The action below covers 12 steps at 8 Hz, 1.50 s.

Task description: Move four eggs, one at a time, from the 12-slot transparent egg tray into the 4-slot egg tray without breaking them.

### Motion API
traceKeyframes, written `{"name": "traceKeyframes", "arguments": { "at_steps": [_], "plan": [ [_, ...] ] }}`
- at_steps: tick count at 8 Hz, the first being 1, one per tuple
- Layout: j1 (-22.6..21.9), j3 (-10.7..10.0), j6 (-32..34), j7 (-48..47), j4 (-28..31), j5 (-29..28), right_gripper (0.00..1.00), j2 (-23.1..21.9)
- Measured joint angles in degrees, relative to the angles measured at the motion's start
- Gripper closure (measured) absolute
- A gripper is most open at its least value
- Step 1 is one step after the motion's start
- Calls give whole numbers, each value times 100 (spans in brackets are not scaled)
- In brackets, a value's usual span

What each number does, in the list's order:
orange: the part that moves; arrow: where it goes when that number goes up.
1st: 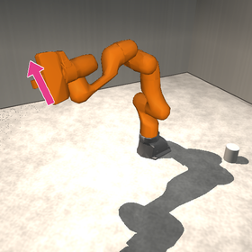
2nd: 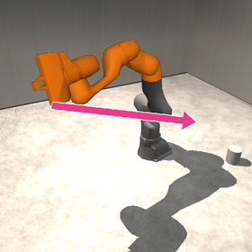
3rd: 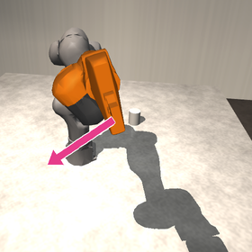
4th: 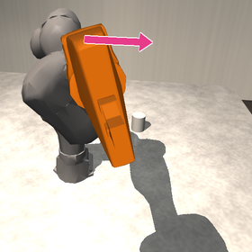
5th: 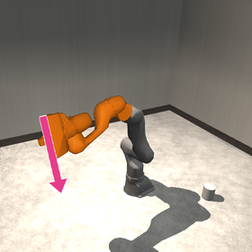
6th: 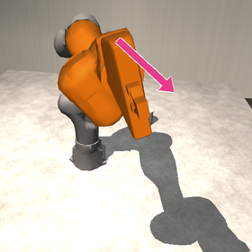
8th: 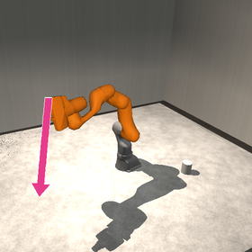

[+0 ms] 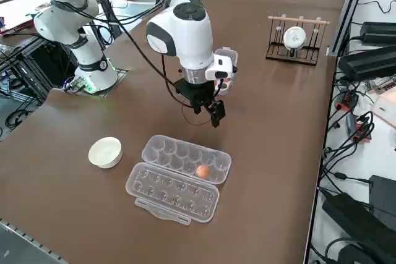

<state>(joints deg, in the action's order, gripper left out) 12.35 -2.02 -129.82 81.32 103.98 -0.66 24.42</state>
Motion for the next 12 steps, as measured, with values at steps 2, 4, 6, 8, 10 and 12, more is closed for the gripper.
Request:
{"name": "traceKeyframes", "arguments": {
  "at_steps": [2,4,6,8,10,12],
  "plan": [
    [17,1,1,68,-34,37,0,13],
    [27,3,23,553,-81,160,0,13],
    [153,1,23,1083,-204,178,0,69],
    [353,0,25,1581,-638,179,0,398],
    [453,1,26,2007,-969,179,0,787],
    [518,2,25,2174,-1282,179,0,1144]
  ]
}}
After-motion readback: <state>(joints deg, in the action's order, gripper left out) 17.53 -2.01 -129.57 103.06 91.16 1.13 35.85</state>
